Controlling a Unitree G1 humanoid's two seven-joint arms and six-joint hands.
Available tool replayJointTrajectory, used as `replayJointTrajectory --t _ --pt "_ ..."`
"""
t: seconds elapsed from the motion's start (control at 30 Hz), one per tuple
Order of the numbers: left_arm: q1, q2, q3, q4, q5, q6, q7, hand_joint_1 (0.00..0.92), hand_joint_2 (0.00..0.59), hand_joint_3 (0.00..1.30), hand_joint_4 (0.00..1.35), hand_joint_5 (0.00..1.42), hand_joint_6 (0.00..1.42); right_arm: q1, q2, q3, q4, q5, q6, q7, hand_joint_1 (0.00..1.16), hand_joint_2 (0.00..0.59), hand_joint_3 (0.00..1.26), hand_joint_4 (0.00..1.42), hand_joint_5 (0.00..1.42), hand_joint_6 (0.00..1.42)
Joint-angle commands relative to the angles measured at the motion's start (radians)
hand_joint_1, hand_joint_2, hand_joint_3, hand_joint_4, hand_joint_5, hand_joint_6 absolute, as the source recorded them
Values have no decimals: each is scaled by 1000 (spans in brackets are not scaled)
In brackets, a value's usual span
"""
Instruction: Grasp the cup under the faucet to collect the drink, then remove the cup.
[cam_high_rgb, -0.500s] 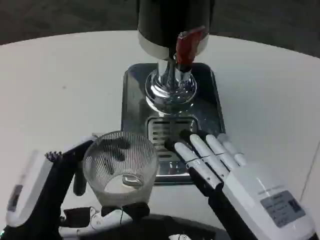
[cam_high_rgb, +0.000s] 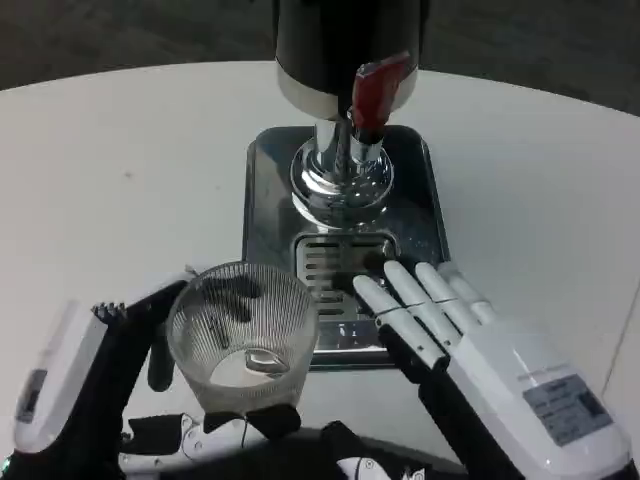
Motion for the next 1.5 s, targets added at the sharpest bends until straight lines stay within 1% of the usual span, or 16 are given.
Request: replayJointTrajectory --t 0.03,0.23,0.47,0.53,0.6,0.67,0.8,1.1,1.27,1.43,1.5 --pt "-12 -8 -2 1 21 -33 16 583 245 891 1022 1171 1269 14 9 -8 -8 3 9 11 363 368 75 0 0 0" --pt "-81 -18 -6 70 78 -29 61 583 245 891 1022 1171 1269 42 30 -10 -37 -12 20 17 363 368 75 0 0 0" --pt "-250 -19 -34 236 137 -21 122 577 242 891 1022 1171 1269 88 48 -24 -68 -26 25 12 363 368 75 0 0 0" --pt "-323 -15 -48 319 168 -18 160 576 242 891 1022 1171 1269 99 53 -28 -72 -29 22 8 363 368 75 0 0 0" --pt "-426 -10 -70 437 211 -10 215 575 242 891 1022 1171 1269 116 57 -40 -81 -27 20 2 363 368 75 0 0 0" --pt "-495 -6 -92 520 242 -10 258 574 242 891 1022 1171 1269 129 59 -51 -88 -23 21 1 363 368 75 0 0 0" --pt "-619 1 -156 681 294 -8 337 573 242 893 1022 1171 1269 143 65 -65 -97 -17 20 0 365 372 79 0 0 0" --pt "-796 6 -277 948 344 0 477 572 242 905 1022 1171 1269 159 69 -98 -106 2 12 -4 370 376 83 0 0 0" --pt "-879 -12 -341 1072 348 15 518 576 238 906 1022 1183 1281 164 64 -115 -107 18 4 -9 372 376 83 0 0 0" --pt "-934 -35 -373 1153 325 26 548 578 238 907 1022 1184 1284 171 55 -132 -107 34 -10 -16 372 377 80 0 0 0" --pt "-960 -47 -386 1184 319 28 540 578 240 907 1022 1184 1285 174 53 -135 -106 39 -13 -15 373 377 78 0 0 0"
